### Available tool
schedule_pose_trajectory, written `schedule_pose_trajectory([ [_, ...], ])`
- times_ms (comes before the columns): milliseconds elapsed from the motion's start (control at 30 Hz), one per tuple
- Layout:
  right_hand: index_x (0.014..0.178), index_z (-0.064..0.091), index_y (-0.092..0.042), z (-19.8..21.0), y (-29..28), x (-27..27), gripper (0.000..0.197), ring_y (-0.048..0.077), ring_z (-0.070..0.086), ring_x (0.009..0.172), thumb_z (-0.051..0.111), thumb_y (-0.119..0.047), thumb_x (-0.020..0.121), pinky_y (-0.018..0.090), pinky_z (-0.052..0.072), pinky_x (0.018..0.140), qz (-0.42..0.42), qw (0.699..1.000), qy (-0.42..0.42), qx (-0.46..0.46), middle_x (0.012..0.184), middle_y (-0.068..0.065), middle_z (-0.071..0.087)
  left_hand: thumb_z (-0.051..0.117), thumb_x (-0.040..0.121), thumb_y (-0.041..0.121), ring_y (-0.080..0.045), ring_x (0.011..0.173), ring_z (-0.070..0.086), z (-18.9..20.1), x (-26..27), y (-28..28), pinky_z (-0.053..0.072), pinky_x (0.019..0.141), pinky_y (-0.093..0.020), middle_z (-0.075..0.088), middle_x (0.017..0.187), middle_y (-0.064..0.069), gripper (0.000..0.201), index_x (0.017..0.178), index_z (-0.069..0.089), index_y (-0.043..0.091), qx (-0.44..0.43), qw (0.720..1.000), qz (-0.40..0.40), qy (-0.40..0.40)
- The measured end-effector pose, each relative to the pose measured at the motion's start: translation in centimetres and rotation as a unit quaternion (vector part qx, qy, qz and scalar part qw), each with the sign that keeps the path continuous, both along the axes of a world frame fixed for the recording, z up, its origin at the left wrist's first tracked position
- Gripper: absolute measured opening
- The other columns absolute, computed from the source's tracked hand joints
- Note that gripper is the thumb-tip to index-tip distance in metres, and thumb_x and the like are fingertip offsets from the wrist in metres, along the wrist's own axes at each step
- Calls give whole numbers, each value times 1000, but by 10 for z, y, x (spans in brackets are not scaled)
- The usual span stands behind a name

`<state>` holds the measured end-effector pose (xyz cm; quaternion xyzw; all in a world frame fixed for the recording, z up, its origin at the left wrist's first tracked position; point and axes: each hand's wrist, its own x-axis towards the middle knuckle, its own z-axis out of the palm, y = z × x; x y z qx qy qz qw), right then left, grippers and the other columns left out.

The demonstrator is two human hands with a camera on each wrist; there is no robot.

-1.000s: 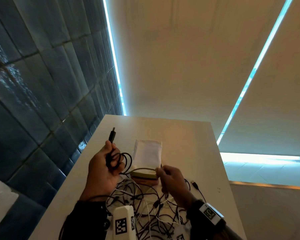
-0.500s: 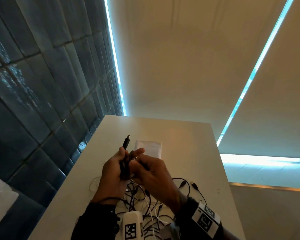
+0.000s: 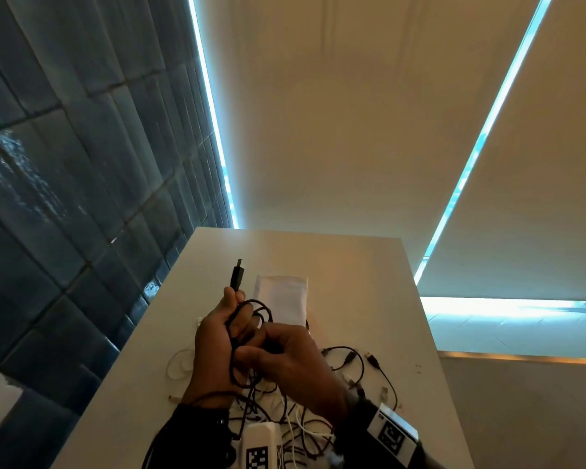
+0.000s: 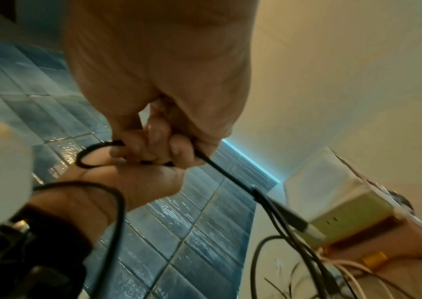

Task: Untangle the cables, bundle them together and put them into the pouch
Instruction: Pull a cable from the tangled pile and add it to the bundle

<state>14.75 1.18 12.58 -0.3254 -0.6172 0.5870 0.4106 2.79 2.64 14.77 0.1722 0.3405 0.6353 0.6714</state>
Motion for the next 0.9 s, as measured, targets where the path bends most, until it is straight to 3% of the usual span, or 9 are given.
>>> schedule_pose_trajectory([
  [133,91,70,-7,-7,-8,5,5,2,50,51,66,-8,88,14,40,50,5,995,84,-56,62,-8,63,50,87,35,-5,38,20,1,-2,1,20,35,-19,26,47,7,22,77,51,16,20,1000,15,16],
  [200,100,71,-10,-13,-7,9,14,9,42,49,67,-12,87,18,35,47,6,991,114,-70,60,0,55,46,89,35,-4,37,21,4,-11,3,20,36,-19,26,45,9,23,77,51,16,40,999,33,2],
  [267,97,70,-11,-19,-1,18,11,9,39,49,68,-15,87,18,34,45,-5,990,118,-73,62,4,52,43,93,34,-4,37,21,9,-23,6,20,37,-20,27,44,10,24,77,50,18,69,996,49,-6],
  [400,80,73,-15,-26,16,28,11,8,38,48,67,-21,87,18,31,44,2,996,61,-69,59,-2,55,41,93,36,-4,38,22,22,-33,9,23,39,-19,28,44,10,25,77,49,18,91,994,50,39],
  [567,73,69,-18,-35,29,32,20,6,41,46,65,-29,90,16,34,45,26,998,-26,-52,54,-9,54,36,100,33,-6,41,24,24,-29,10,27,41,-19,30,45,8,30,77,50,18,83,993,60,54],
  [667,73,61,-12,-48,30,42,31,1,39,48,58,-34,94,13,33,47,24,995,-91,-21,57,-10,48,35,101,31,-6,41,28,23,-33,9,33,41,-18,33,44,8,31,78,50,18,71,993,67,64],
  [733,74,59,-11,-53,27,51,35,1,36,48,55,-38,95,15,31,47,3,993,-116,-14,59,-9,44,35,102,30,-7,40,29,18,-34,10,31,41,-19,35,44,6,30,78,50,18,58,990,74,105],
  [800,73,58,-15,-54,21,66,31,3,34,49,51,-31,98,16,29,46,-15,992,-124,-18,59,-11,42,36,102,30,-7,38,29,13,-36,11,25,39,-20,44,46,3,30,77,48,17,50,980,88,173],
  [900,62,55,-22,-47,3,102,33,7,33,49,54,-35,93,19,28,45,-71,993,-86,-27,55,-9,39,37,102,29,-11,38,28,3,-37,11,20,35,-19,58,56,-8,31,76,46,15,46,952,102,286],
])
